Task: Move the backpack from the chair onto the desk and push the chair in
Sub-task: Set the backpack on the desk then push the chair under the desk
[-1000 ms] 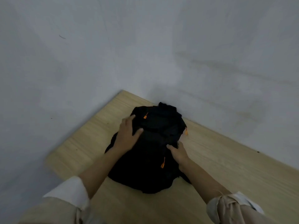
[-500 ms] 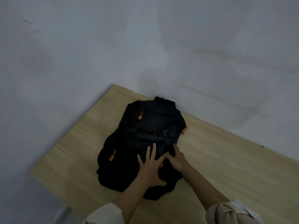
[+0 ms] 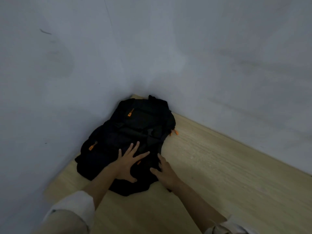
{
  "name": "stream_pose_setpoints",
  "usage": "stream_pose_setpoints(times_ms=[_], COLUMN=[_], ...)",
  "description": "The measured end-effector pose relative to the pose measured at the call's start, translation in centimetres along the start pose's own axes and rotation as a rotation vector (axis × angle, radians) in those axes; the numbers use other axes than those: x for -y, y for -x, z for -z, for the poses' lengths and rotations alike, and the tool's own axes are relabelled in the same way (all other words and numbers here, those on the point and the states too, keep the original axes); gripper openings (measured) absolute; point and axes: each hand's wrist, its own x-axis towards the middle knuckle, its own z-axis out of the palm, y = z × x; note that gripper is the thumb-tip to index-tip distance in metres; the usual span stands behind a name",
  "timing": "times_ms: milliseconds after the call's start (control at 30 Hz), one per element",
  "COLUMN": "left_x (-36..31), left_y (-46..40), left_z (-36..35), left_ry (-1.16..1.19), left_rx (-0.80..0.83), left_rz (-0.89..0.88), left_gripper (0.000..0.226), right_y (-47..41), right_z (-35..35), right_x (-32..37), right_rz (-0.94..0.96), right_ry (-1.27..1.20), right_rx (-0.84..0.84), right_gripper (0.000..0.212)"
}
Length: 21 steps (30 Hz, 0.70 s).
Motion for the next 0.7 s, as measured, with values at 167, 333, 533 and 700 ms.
stream_pose_setpoints(times_ms=[167, 333, 533, 700], left_x=[4.7, 4.2, 2.0, -0.5], left_y=[-1.2, -1.8, -0.7, 2.0], left_z=[2.5, 3.4, 1.9, -1.6], left_ry=[-0.123, -0.121, -0.209, -0.23], left_rx=[0.08, 0.133, 0.019, -0.263], left_rz=[0.007, 0.043, 0.178, 0.332], left_gripper=[0.121, 0.123, 0.124, 0.115], right_y=[-0.6, -1.1, -0.1, 2.5], right_z=[-0.2, 1.3, 2.0, 2.1], right_x=[-0.6, 0.1, 0.4, -0.5], right_rz=[-0.07, -0.08, -0.085, -0.124], right_ry=[0.038, 0.034, 0.029, -0.007], right_rx=[-0.006, -0.082, -0.149, -0.199], right_gripper=[0.071, 0.071, 0.069, 0.067])
